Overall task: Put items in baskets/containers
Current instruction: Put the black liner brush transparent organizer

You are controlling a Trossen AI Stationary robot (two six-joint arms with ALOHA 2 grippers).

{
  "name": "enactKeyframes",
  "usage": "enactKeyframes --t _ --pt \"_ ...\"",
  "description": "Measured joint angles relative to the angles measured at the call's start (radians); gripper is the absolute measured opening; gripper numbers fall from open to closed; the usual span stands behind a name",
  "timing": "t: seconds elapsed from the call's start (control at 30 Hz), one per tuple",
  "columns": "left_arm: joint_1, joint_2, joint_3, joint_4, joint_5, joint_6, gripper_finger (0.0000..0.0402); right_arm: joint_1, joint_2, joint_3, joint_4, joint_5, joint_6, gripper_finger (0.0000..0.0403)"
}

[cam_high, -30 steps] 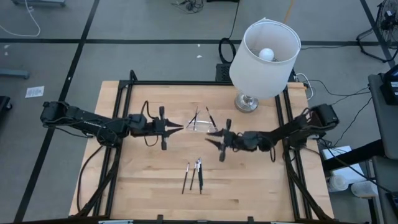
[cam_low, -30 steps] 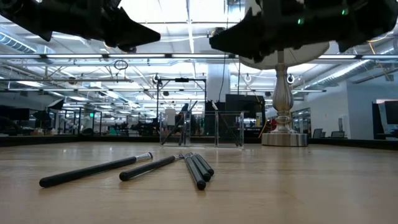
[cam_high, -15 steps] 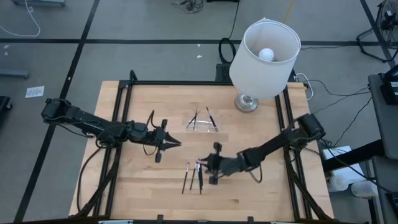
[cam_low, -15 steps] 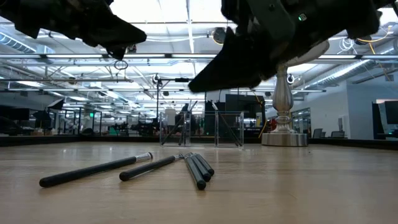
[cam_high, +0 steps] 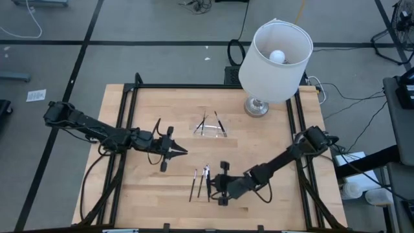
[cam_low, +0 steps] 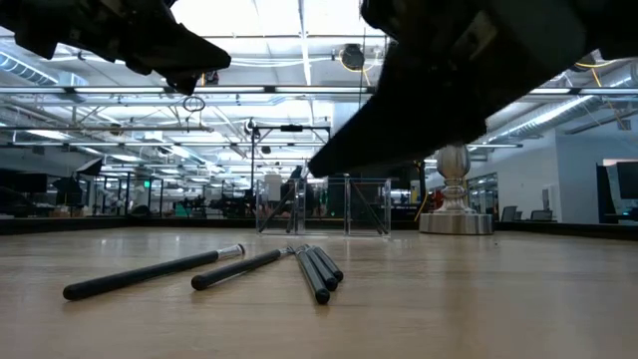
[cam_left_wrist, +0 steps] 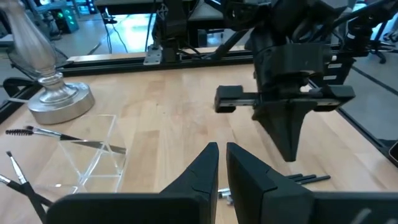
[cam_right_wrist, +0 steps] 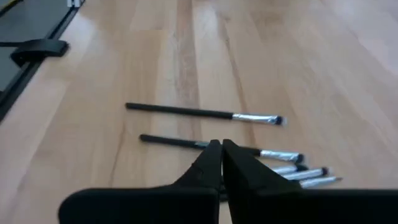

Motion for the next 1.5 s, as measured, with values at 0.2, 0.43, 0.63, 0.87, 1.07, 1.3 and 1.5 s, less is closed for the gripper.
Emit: enactKeyframes --t 0.2,0.43,0.63,0.87,1.07,1.3,1.5 --pt "0.000 0.000 0.000 0.001 -0.015 0.007 0.0042 -0.004 0.001 0.000 -0.047 0.003 0.045 0.0000" --pt "0.000 0.000 0.000 0.002 -0.028 0.034 0.0042 -0.009 0.020 0.004 -0.043 0.003 0.028 0.0000" --pt "0.001 0.000 0.000 0.005 -0.028 0.034 0.0042 -0.017 0.048 0.017 -0.038 -0.024 0.016 0.0000" --pt "0.001 0.000 0.000 0.006 -0.028 0.034 0.0042 -0.021 0.050 0.015 -0.028 -0.034 0.013 0.0000" --pt "0.001 0.000 0.000 0.006 -0.028 0.034 0.0042 -0.032 0.050 0.015 -0.024 -0.048 0.016 0.0000" --pt "0.001 0.000 0.000 0.006 -0.029 0.034 0.0042 -0.031 0.059 0.015 0.018 -0.052 0.011 0.0000" --pt "0.001 0.000 0.000 0.007 -0.029 0.033 0.0042 -0.035 0.065 0.015 -0.001 -0.053 0.010 0.0000"
